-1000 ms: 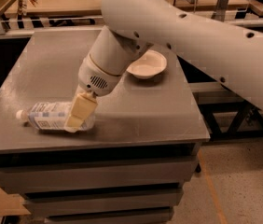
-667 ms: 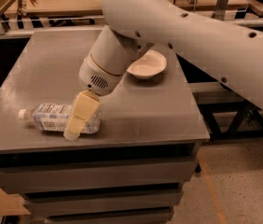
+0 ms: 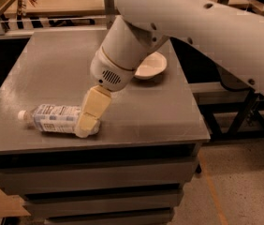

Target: Pick blue plastic bottle from paper bowl and place on counter

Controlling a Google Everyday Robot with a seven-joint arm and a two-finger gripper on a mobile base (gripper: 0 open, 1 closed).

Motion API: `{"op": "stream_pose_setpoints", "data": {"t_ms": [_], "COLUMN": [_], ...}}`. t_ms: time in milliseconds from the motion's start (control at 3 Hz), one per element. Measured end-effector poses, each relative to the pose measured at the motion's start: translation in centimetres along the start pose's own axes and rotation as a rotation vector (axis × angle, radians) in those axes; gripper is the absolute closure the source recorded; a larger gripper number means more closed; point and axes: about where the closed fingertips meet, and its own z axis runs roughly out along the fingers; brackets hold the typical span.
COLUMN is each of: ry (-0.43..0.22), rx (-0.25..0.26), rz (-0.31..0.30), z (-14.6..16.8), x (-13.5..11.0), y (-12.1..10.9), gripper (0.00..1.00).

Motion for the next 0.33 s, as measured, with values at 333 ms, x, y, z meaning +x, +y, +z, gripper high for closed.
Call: {"op": "stream_pose_setpoints", "data": {"t_ms": [333], "ry": [0.014], "rx": [0.108], "rz": [0.063], "z": [-4.93], "x": [3.24], "y": [0.54], "gripper": [0.0]}}
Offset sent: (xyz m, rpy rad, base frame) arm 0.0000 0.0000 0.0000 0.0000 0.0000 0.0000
